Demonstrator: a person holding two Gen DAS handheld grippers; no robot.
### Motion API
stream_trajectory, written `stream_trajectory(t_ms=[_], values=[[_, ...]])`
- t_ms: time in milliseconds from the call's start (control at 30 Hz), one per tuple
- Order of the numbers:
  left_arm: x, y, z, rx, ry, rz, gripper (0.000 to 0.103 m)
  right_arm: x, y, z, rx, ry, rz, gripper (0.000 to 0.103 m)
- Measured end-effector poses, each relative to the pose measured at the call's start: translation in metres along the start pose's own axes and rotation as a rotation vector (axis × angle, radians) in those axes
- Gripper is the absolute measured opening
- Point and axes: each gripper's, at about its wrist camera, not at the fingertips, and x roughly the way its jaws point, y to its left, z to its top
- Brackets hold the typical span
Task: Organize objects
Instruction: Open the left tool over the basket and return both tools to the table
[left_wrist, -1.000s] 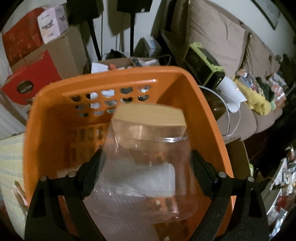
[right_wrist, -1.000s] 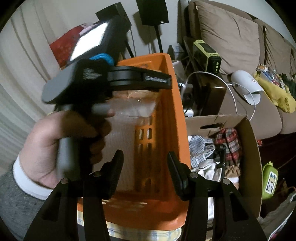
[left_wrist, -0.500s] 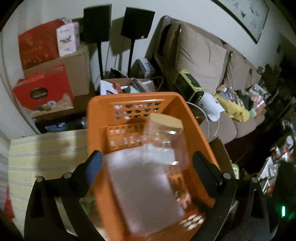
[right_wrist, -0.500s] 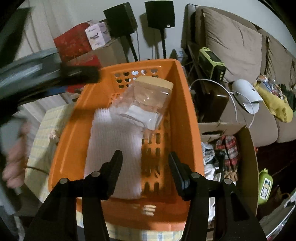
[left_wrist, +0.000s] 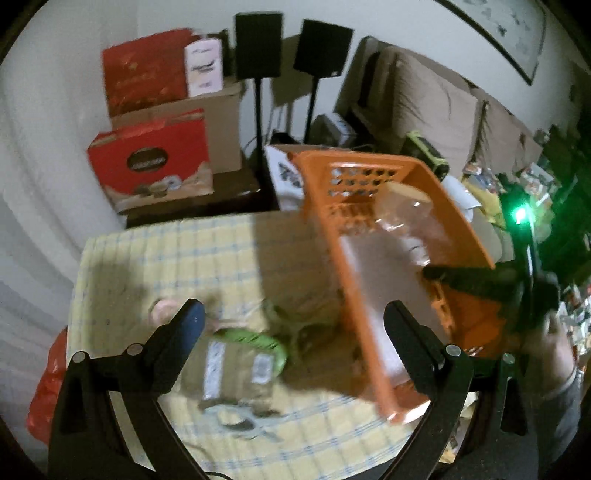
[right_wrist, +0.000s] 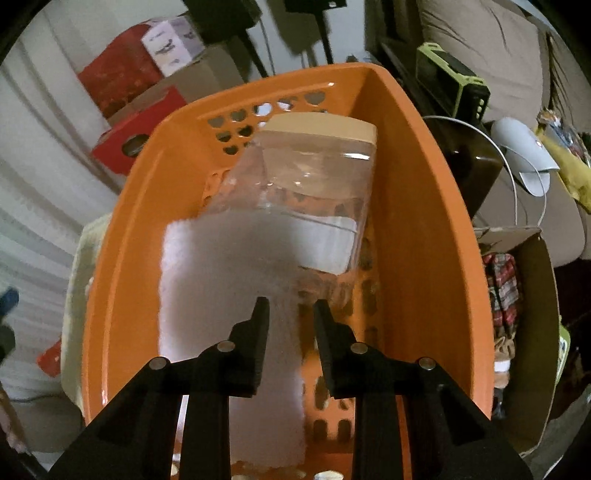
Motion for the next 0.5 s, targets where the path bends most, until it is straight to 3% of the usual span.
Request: stream_trajectory(t_ms=[167,400,500], values=[[0.001,0.039,-0.028,-0.063,0.028,-0.010,0.097,-0.005,-0.005,0.008,0.013,-0.019,-0.009,0.023],[-0.002,0.082,-0.065,-0.091,0.037,0.066,0.097,-0.021,0.009,-0.001,-0.036,-0.046,-0.052,0.027],[-0.002,0.096,-0.078,-0.105,0.040,0.093,0.097,-0.045,0.023,-0.018,-0.064,-0.102,-0.017,0.033]])
